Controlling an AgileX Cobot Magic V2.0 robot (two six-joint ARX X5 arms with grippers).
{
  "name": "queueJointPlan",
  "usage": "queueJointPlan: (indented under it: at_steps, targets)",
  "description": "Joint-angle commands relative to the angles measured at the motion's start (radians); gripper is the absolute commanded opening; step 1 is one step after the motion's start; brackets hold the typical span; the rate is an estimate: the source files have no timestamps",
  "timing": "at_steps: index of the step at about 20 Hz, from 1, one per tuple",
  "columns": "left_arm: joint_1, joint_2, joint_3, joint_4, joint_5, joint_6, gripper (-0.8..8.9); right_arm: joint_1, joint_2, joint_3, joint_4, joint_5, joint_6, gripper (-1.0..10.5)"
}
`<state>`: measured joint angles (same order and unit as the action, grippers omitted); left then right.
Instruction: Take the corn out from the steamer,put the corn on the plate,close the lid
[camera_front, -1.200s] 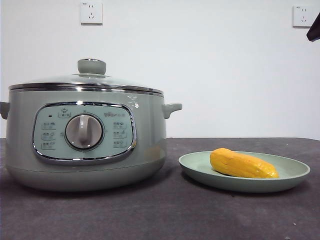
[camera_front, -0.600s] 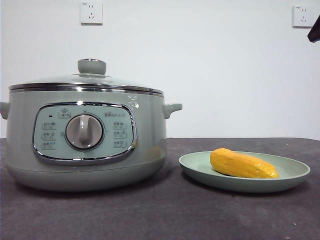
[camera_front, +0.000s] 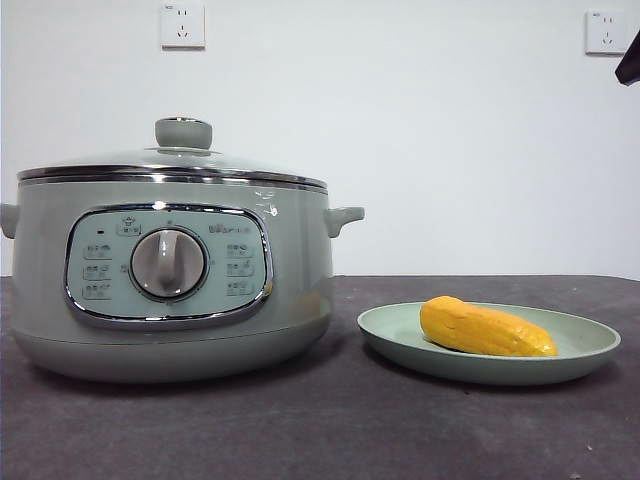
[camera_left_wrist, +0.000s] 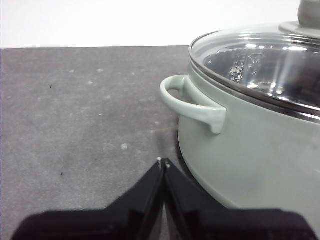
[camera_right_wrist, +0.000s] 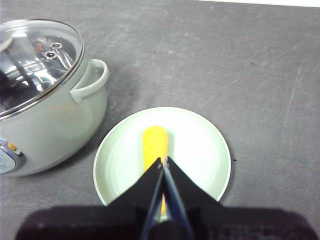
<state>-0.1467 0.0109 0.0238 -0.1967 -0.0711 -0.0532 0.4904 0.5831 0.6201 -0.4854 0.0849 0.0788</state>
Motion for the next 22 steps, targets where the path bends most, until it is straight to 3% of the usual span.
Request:
queueJointPlan:
  at_steps: [1, 12, 17, 22]
  targets:
    - [0.004, -0.002, -0.014, 0.002, -0.004, -0.01, -0.03, 0.001, -0.002, -0.006, 0.005, -0.001, 0.005, 0.0]
    - [0.004, -0.002, -0.014, 0.002, -0.004, -0.01, -0.03, 0.001, -0.002, -0.006, 0.005, 0.0, 0.0, 0.0]
    - [0.004, -0.002, -0.014, 0.002, -0.004, -0.01, -0.03, -0.04, -0.09, -0.045, 0.032, 0.017, -0.078, 0.0]
    - [0.004, -0.002, -0.014, 0.002, -0.004, -0.01, -0.03, -0.22, -0.348, -0.341, 0.364, -0.2, -0.095, 0.0]
